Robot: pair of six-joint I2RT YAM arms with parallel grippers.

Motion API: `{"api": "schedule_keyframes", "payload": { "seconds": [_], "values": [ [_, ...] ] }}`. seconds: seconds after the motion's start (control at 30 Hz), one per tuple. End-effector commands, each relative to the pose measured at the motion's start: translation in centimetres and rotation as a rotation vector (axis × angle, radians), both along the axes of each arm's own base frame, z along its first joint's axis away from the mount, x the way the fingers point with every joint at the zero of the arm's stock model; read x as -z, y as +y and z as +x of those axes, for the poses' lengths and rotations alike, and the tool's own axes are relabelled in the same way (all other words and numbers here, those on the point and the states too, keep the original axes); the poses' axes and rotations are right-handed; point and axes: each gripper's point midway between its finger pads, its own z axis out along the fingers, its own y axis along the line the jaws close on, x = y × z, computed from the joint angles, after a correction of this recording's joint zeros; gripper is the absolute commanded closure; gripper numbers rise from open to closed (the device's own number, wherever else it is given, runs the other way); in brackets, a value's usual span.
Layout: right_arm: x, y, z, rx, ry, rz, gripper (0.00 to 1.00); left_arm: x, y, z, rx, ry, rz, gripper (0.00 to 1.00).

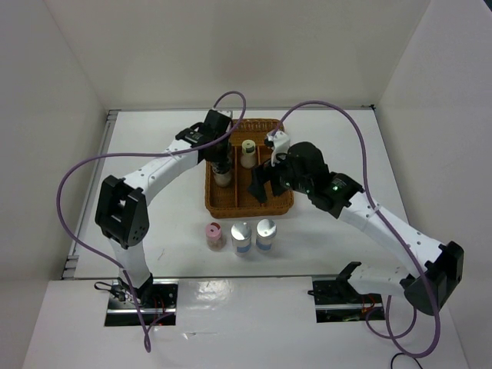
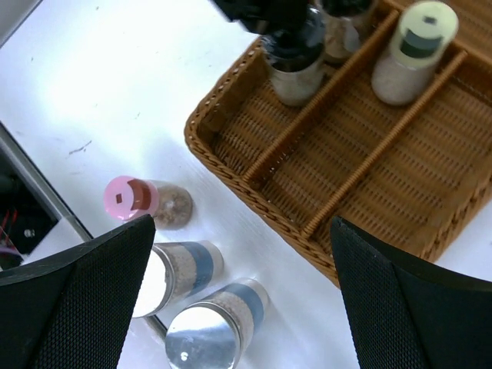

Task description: Organize the condiment bottles

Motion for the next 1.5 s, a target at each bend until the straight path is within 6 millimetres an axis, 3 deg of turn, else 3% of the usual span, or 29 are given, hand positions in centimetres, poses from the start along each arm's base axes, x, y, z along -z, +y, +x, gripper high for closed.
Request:
{"api": "schedule_keyframes", "payload": {
  "seconds": [0.0,0.03,0.07,0.2,0.33,0.4,0.43,0.5,0.53,0.67,0.7,0.77,0.93,1.07,1.27,1.47],
  "values": [
    [-3.0,2.2,-1.1,-0.095,-0.142,0.026,0.02,-0.9,-0.4,1.1,-0.015,-0.062,-0.019,0.62],
    [-3.8,1.8,-1.0,-0.080,-0.179,0.036,0.02,-0.9,-0.5,1.1,-0.009,-0.059,-0.025,0.56],
    [-3.4,1.8,-1.0,-0.080,-0.172,0.030,0.02,-0.9,-0.7,1.0,-0.010,-0.053,-0.040,0.43],
    [-3.8,2.2,-1.8,-0.130,-0.187,0.034,0.02,-3.4,-0.6,0.2,-0.023,-0.080,-0.084,0.14],
    [-2.4,4.7,-3.4,-0.212,-0.195,-0.021,0.02,-9.1,1.5,-1.4,-0.069,-0.162,-0.170,0.01],
    [-2.2,6.1,-4.2,-0.243,-0.206,-0.040,0.02,-12.5,3.2,-2.5,-0.098,-0.219,-0.207,0.01],
    [-0.9,7.3,-5.2,-0.282,-0.197,-0.073,0.02,-13.1,3.6,-3.3,-0.098,-0.227,-0.212,0.01],
    [-0.7,8.8,-6.3,-0.328,-0.189,-0.081,0.02,-15.1,6.8,-4.4,-0.177,-0.271,-0.202,0.01],
    [0.5,9.8,-7.3,-0.360,-0.174,-0.107,0.02,-15.7,7.9,-4.8,-0.201,-0.284,-0.196,0.01],
    [2.6,11.9,-8.8,-0.407,-0.152,-0.156,0.02,-16.8,12.9,-7.0,-0.317,-0.314,-0.185,0.01],
    [3.2,12.3,-9.3,-0.424,-0.144,-0.168,0.02,-16.0,13.4,-7.5,-0.323,-0.300,-0.183,0.01],
    [4.3,13.2,-9.3,-0.436,-0.128,-0.191,0.02,-16.5,14.6,-8.6,-0.341,-0.320,-0.199,0.01],
    [5.5,14.8,-8.9,-0.441,-0.114,-0.220,0.02,-16.0,15.6,-10.1,-0.357,-0.314,-0.224,0.01],
    [7.6,15.4,-8.0,-0.417,-0.098,-0.275,0.02,-16.2,16.5,-10.4,-0.370,-0.325,-0.222,0.01],
    [8.8,17.0,-8.3,-0.428,-0.074,-0.286,0.02,-16.1,17.1,-10.6,-0.365,-0.327,-0.201,0.01],
    [11.1,16.7,-8.2,-0.384,-0.057,-0.358,0.04,-15.7,16.8,-10.7,-0.344,-0.315,-0.200,0.01]
  ]
}}
